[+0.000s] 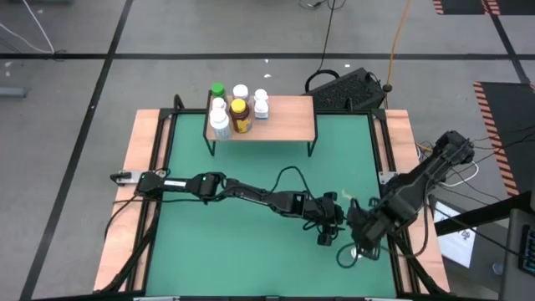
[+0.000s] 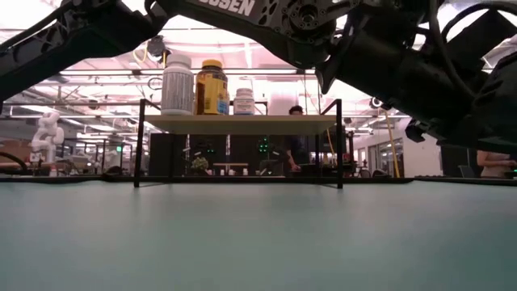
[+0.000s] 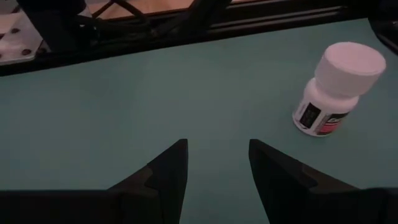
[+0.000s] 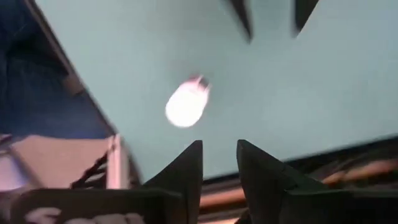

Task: Pick and place medicine bottles onto shelf by color
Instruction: Put the white supplement bottle on the shelf

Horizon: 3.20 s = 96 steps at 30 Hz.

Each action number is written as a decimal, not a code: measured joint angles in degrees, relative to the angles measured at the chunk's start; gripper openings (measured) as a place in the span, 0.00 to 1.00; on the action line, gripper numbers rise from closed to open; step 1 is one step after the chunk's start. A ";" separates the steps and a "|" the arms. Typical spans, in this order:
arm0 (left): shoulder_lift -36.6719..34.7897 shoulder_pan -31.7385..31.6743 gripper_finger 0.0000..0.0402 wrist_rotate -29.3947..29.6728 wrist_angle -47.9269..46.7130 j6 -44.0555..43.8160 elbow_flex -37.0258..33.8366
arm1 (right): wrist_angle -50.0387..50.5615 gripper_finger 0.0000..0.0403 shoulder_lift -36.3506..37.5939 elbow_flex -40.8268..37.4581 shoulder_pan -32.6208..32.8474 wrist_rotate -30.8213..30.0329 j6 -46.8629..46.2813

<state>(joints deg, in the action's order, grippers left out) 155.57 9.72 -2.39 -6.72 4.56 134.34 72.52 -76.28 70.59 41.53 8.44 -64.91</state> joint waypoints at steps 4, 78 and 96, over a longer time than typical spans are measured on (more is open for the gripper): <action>0.00 0.14 0.44 1.33 -0.04 -2.14 0.00 | -2.12 0.29 -1.37 -1.75 1.89 3.93 -7.62; 0.00 -0.05 0.44 7.10 -4.71 -8.24 0.00 | -28.84 0.37 -2.97 -19.28 7.01 -0.88 -41.53; 0.00 -0.05 0.44 7.10 -4.79 -8.35 0.00 | -33.40 0.39 -3.33 -22.31 6.97 0.67 -40.72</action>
<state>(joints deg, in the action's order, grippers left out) 155.57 9.67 4.71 -11.51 -3.80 134.34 39.13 -79.61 48.27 48.50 9.10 -105.63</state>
